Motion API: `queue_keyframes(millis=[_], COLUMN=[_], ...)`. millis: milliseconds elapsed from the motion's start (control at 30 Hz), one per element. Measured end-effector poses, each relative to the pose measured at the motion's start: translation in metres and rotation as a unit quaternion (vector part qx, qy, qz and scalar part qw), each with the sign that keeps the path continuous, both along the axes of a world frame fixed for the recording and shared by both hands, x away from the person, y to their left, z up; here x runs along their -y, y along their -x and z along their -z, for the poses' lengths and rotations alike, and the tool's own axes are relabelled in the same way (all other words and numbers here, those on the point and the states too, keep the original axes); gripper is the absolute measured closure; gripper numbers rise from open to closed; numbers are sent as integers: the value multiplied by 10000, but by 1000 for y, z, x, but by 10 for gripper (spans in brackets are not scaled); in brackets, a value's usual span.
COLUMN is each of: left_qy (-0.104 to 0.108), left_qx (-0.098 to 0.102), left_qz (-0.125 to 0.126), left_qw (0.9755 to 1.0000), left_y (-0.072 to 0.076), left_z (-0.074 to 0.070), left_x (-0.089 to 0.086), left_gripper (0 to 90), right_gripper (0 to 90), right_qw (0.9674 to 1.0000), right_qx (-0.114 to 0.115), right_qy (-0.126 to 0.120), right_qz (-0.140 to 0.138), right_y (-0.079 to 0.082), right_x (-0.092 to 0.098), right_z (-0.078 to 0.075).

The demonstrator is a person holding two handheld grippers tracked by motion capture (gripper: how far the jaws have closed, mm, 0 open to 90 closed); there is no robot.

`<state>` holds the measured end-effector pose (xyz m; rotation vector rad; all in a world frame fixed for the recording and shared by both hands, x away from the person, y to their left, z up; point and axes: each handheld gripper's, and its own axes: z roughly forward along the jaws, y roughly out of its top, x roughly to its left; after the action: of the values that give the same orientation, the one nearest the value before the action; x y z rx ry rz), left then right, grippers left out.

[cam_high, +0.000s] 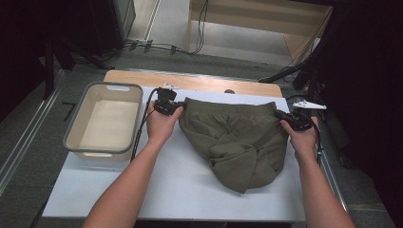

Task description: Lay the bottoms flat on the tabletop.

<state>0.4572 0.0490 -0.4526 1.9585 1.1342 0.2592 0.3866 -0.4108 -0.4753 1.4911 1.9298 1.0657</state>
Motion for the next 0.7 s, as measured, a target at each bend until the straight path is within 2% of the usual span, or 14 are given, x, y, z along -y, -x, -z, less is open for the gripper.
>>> queue_keyframes(millis=[100, 200, 267, 333, 500, 600, 667, 700], left_qy=[-39, -54, -140, -123, -121, -15, -61, -44], left_qx=[58, 96, 173, 212, 216, 196, 295, 364], left_qz=[-95, -143, -139, -176, -275, -339, -348, -364], left_qw=[9999, 9998, 9997, 9995, 9993, 9992, 9989, 9987], left_y=[-15, -29, -36, -40, -52, -54, -51, -48], left_z=[-1, -1, -2, -1, 2, 5, 5, 4], left_x=[1, 1, 3, 3, 4, 5, 8, 8], left_gripper=[840, 840, 841, 841, 841, 827, 767, 701], right_gripper=[839, 839, 840, 839, 839, 832, 782, 681], right_qw=[9999, 9999, 9998, 9998, 9996, 9991, 9984, 9984], right_qx=[84, -25, -58, -70, 19, 119, 145, 166], right_qy=[56, 34, 36, 2, -65, -74, -204, -231], right_qz=[30, 135, 203, 211, 257, 410, 498, 493], right_y=[-17, -33, -42, -50, -63, -65, -64, -63], right_x=[-3, -6, -7, -7, -7, -11, -14, -15], right_z=[-2, -3, -4, -3, 0, 1, 1, 0])
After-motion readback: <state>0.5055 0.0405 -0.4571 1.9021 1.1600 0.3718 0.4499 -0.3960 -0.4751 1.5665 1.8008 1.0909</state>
